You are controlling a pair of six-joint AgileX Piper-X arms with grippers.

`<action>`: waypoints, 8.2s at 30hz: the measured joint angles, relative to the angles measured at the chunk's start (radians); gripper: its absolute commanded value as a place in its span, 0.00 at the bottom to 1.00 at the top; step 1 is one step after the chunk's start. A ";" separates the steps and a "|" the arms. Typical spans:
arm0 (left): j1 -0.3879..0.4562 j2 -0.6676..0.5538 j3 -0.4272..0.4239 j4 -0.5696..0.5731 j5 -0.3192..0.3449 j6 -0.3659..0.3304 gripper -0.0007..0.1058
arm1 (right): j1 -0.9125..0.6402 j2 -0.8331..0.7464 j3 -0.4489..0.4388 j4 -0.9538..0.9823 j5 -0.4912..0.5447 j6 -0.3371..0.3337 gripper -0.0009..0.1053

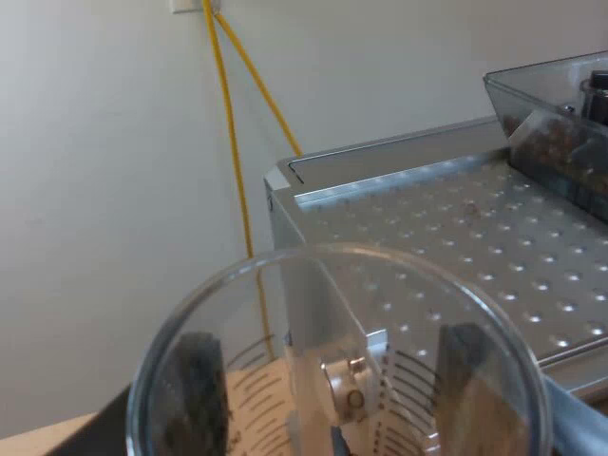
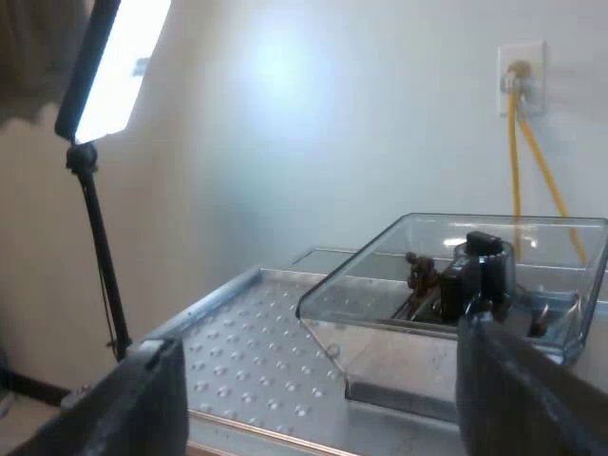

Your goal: Pour the beans into the coffee machine

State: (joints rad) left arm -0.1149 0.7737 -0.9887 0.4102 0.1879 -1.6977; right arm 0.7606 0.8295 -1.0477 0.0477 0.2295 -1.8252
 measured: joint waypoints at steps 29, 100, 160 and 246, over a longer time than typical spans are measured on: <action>-0.127 0.286 -0.250 0.054 -0.058 0.112 0.38 | 0.000 0.000 0.001 -0.021 0.059 0.000 0.59; -0.352 0.872 -0.866 0.081 -0.343 0.667 0.38 | 0.000 -0.009 0.001 -0.001 0.061 0.000 0.59; -0.433 0.948 -0.871 -0.005 -0.374 1.810 0.33 | 0.000 -0.033 0.005 0.047 0.053 0.035 0.59; -0.396 0.698 -0.873 0.192 -0.578 0.821 0.27 | 0.000 -0.033 0.005 0.048 0.046 0.053 0.59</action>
State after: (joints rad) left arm -0.5106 1.4718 -1.8614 0.6025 -0.3904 -0.8767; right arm 0.7606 0.7965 -1.0427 0.0957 0.2754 -1.7722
